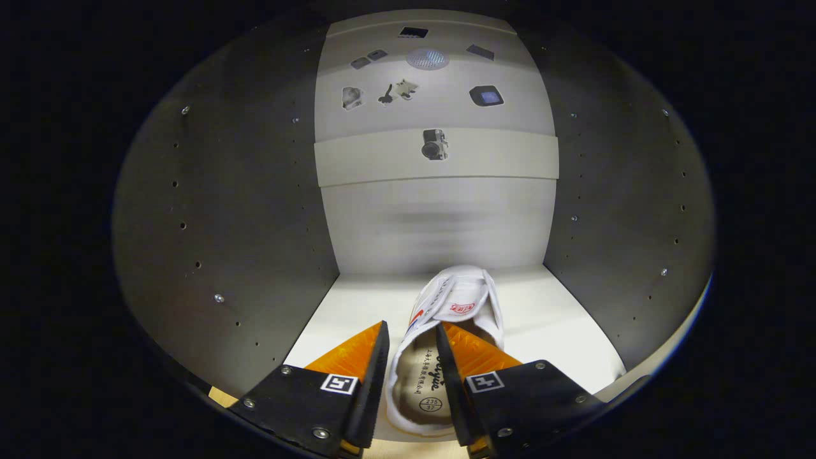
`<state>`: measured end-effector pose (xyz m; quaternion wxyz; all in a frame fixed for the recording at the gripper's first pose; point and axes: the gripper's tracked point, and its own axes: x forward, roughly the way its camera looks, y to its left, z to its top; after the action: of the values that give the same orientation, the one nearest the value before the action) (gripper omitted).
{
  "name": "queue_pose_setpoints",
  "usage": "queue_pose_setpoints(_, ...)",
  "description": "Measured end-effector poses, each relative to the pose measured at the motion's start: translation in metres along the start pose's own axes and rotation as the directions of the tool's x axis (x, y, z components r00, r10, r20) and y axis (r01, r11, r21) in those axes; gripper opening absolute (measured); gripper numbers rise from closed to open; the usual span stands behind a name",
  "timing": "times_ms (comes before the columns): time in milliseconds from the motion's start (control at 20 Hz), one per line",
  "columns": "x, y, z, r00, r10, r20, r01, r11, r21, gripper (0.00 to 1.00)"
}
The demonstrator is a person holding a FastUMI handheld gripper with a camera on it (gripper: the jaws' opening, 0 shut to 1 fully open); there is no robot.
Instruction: Open the shoe cabinet door, grab the shoes and put them into the shoe cabinet, then close the shoe cabinet door.
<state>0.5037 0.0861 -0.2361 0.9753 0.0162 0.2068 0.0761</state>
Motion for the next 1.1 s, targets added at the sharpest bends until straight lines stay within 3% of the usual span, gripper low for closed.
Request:
queue_pose_setpoints(250,-0.021,0.004,0.001,1.000,-0.010,0.000,0.010,1.000,-0.016,0.65)
queue_pose_setpoints(450,-0.062,0.013,0.021,0.997,0.017,0.071,-0.016,1.000,-0.008,0.74)
queue_pose_setpoints(750,-0.181,0.020,0.061,0.968,0.013,0.249,-0.014,1.000,0.002,0.87)
queue_pose_setpoints(1100,-0.306,0.022,0.042,0.946,-0.027,0.324,0.021,1.000,0.021,0.93)
